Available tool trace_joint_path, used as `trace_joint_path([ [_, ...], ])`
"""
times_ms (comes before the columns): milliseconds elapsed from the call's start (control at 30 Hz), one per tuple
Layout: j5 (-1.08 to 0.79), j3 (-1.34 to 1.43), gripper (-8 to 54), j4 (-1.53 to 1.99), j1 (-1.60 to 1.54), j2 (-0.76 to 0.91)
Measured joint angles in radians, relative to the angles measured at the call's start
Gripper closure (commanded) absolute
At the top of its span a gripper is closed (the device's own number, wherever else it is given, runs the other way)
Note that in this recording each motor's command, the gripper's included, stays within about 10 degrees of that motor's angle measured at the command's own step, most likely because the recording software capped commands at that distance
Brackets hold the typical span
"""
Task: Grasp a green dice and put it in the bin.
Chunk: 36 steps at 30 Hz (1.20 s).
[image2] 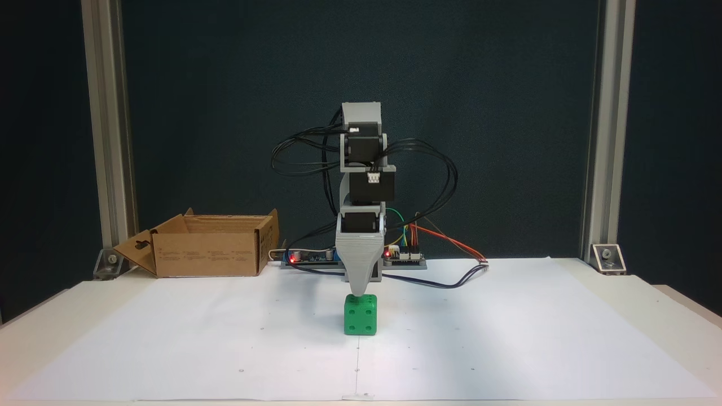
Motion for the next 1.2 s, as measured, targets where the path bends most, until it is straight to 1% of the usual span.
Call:
trace_joint_path([
  [700, 0.000, 0.003, 2.4, -0.143, 0.000, -0.173],
  [767, 0.000, 0.005, 2.7, -0.155, 0.000, -0.184],
  [867, 0.000, 0.003, 5.1, -0.160, 0.000, -0.190],
  [933, 0.000, 0.005, 7.6, -0.158, 0.000, -0.192],
  [967, 0.000, 0.005, 10.0, -0.161, 0.000, -0.190],
  [1167, 0.000, 0.005, 32.5, -0.179, 0.002, -0.192],
  [1200, 0.000, 0.005, 34.0, -0.178, 0.003, -0.192],
])
